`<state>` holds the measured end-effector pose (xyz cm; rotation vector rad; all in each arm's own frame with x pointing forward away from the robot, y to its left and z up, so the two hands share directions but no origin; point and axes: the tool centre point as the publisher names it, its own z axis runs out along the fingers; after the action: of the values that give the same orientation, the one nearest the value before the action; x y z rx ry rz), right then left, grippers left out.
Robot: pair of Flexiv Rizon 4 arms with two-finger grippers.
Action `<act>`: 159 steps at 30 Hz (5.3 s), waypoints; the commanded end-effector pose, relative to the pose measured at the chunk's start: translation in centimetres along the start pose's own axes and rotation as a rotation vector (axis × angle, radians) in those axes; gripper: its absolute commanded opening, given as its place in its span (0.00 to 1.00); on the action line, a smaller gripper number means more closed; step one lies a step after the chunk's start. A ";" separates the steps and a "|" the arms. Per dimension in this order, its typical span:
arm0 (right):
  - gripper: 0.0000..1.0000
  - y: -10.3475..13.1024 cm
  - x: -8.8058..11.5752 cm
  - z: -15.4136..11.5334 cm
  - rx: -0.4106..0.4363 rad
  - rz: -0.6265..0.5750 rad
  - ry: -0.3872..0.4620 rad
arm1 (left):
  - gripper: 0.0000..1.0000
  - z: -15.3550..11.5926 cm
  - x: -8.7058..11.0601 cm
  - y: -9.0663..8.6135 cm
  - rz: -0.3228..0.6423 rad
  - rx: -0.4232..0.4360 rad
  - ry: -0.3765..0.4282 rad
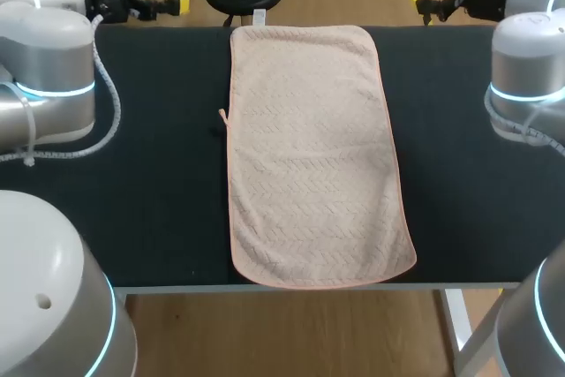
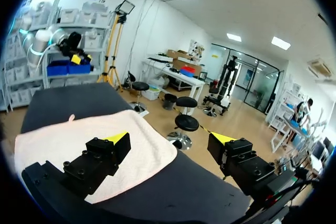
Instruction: Fold the towel
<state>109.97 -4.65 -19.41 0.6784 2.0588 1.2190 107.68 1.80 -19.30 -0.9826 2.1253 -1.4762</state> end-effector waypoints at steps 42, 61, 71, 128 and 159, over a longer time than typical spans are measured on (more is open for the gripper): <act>1.00 -9.0 12.0 4.1 0.904 -0.737 0.418 | 1.00 7.8 7.8 11.6 0.780 -1.012 0.196; 1.00 -14.2 14.0 6.2 0.948 -0.633 0.391 | 1.00 10.0 8.7 17.2 0.728 -0.982 0.241; 1.00 -16.1 15.1 6.3 0.918 -0.659 0.440 | 1.00 10.6 8.4 18.2 0.710 -1.007 0.240; 1.00 -20.2 15.5 6.8 0.934 -0.601 0.570 | 1.00 13.0 9.2 22.6 0.752 -1.056 0.358; 0.00 -18.9 15.0 5.8 0.865 -0.578 0.502 | 0.00 12.7 9.1 21.8 0.730 -1.017 0.338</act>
<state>102.66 1.14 -42.84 0.0700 2.9324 0.1193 102.39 -8.75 -43.65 -0.0813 3.0539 -0.1573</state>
